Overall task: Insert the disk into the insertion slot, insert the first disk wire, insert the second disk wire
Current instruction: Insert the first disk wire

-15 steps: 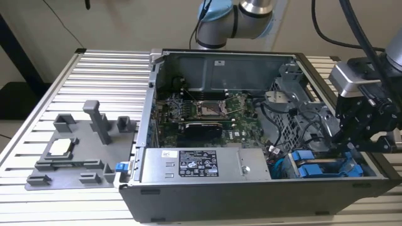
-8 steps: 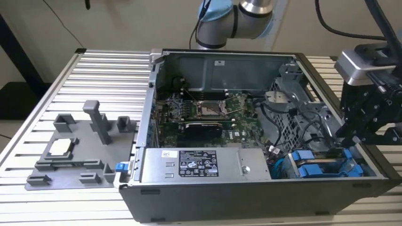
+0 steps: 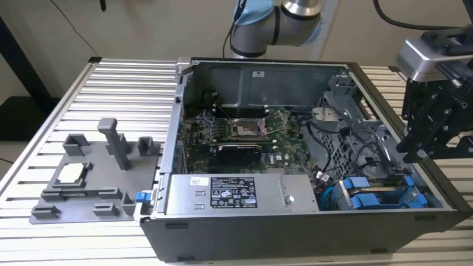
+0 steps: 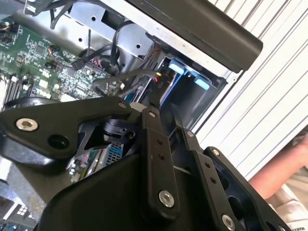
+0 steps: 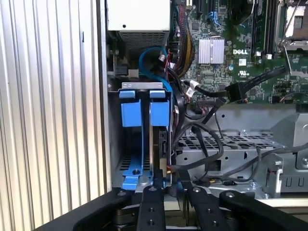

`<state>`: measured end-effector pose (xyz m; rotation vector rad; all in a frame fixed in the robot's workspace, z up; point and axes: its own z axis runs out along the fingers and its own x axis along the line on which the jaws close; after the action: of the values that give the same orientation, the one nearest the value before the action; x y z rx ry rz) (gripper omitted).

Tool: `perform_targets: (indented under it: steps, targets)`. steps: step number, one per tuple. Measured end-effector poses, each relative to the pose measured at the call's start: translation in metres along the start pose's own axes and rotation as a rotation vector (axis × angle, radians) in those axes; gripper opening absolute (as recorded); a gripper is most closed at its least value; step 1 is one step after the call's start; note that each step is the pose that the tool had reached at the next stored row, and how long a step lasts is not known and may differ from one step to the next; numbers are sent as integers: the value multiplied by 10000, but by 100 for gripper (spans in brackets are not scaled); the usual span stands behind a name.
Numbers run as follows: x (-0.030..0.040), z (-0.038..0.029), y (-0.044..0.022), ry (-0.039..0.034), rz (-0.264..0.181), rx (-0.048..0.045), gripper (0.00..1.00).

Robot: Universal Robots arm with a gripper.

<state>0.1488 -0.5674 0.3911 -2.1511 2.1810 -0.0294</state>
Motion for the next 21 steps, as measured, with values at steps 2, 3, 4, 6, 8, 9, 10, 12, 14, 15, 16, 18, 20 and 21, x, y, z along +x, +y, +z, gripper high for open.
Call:
perform_targets:
  steps: [2,3,4,6,8,9,10,12,14,15,16,18,20,21]
  targets:
    - [-21,-25,25,1,0,0,27]
    - [-33,-33,36,1,0,0,27]
    - [-47,-39,45,0,0,0,27]
    - [-88,-51,63,1,0,0,27]
    - [-134,-60,79,2,-1,0,27]
    - [-158,-63,87,1,0,0,27]
    - [-181,-66,95,2,0,0,27]
    - [-232,-69,109,2,-1,0,27]
    - [-280,-72,122,3,0,0,27]
    - [-306,-74,128,4,-1,0,27]
    - [-333,-74,134,5,-1,0,27]
    - [-391,-75,144,6,0,0,27]
    - [-448,-75,155,7,0,0,27]
    - [-469,-75,161,6,-1,0,27]
